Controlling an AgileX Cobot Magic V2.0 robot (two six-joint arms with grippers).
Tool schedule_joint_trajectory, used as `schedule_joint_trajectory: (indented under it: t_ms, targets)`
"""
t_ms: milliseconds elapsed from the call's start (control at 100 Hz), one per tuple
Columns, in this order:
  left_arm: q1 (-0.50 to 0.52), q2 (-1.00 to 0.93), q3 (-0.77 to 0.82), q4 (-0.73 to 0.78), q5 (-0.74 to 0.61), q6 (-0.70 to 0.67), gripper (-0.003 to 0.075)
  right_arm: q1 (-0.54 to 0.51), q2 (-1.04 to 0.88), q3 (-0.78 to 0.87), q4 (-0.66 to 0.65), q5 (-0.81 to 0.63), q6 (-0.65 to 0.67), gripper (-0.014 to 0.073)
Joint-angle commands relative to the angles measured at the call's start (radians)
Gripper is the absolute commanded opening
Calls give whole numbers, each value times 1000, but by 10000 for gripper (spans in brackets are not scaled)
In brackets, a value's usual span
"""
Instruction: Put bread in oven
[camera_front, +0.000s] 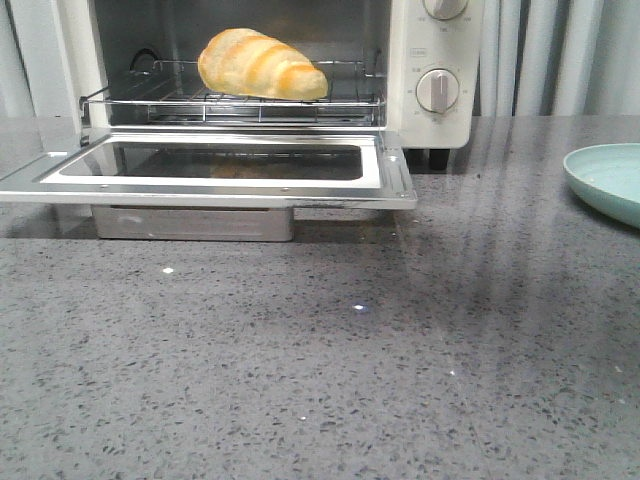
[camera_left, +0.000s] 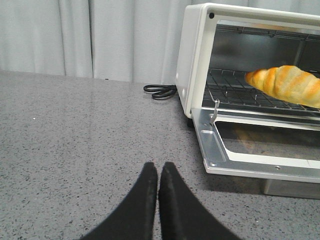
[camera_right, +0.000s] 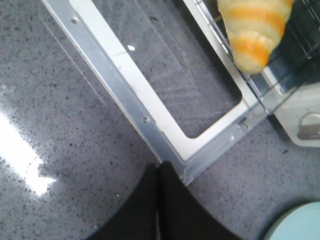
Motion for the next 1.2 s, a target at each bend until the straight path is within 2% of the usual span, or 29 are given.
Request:
schedule_joint_trajectory:
  t_ms: [0,400,580,830,1190]
  targets:
    - [1,-26,-28,-9,-83,-2,-22,-3,-102,33,-51,-16,36,-67]
    - [1,-26,-28,-9,-83,-2,-22,-3,-325,252,-136,-53,169,-67]
    - [1,-26,-28,-9,-83,-2,-21,-3,-400,351,-138,-60,175,-67]
    - [1,-26,-28,-9,-83,-2,-21,-33,-425,364,-138,16,175,-67]
    - [1,-26,-28,-9,-83,-2,-22,-33,-425,364,-145,15,175,-67]
